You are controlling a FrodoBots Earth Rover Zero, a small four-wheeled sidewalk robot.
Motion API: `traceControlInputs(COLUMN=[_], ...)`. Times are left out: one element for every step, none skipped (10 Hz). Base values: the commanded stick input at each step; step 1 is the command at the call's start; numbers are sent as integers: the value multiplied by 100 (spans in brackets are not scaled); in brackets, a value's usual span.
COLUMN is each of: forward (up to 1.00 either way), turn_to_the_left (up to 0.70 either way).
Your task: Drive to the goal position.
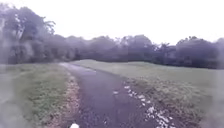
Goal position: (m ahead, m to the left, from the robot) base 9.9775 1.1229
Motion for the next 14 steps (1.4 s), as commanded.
traceControlInputs(forward=[70,70,70,70,70,70,70,70,70,70,70,70,70,70], turn_to_the_left=[0,0,0,0,0,0,3,14,35,35,35,35,35,35])
